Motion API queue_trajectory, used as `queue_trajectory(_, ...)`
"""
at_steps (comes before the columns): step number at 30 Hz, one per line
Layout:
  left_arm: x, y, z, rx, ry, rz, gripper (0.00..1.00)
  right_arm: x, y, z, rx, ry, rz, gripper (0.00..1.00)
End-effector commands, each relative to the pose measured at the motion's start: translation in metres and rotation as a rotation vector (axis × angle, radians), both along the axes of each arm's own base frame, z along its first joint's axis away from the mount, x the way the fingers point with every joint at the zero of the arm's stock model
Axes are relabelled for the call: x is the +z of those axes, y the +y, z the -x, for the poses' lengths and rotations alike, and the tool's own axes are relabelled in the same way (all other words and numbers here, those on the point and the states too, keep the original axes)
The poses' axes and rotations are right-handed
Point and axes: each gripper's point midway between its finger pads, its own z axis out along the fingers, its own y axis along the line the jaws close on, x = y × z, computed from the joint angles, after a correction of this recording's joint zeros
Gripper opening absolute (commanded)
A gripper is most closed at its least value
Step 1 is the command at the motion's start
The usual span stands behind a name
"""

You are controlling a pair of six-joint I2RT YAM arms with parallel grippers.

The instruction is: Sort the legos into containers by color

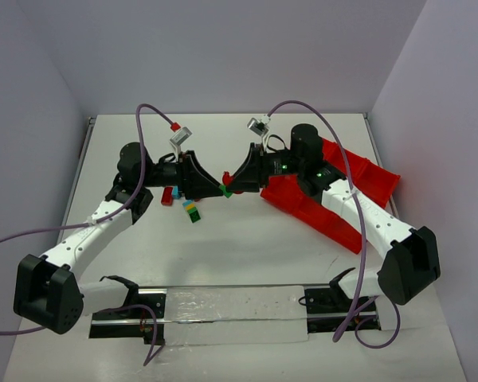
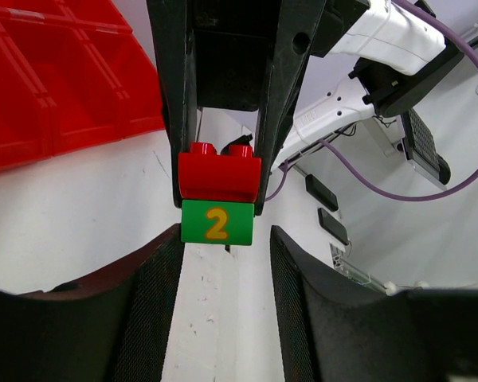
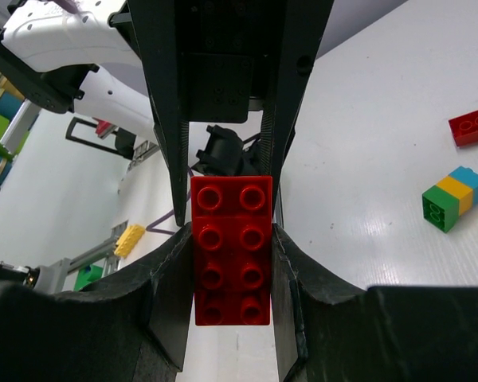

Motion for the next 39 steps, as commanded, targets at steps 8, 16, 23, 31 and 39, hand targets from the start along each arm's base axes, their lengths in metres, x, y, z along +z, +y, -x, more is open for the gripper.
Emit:
queue_trajectory(8,0.028,-0.005,0.002,-0.02,-0.099,0.047,0.5,0.014,0.008,-0.002,0.011,-0.05,-0.021,0.19)
queue_trajectory(16,0.026,-0.005,0.002,-0.013,-0.081,0.047,0.0,0.011,0.009,-0.002,0.009,-0.044,-0.011,0.26)
queue_trajectory(23,0.022,-0.003,0.007,-0.014,-0.089,0.039,0.0,0.02,0.006,0.001,0.0,-0.06,-0.018,0.59)
queue_trajectory(31,0.021,0.001,0.009,0.016,-0.135,0.012,0.0,0.035,0.004,0.005,0.013,-0.091,-0.039,0.61)
queue_trajectory(39,0.02,0.002,0.01,0.016,-0.128,0.011,0.0,0.039,0.001,0.006,-0.01,-0.104,-0.033,0.56)
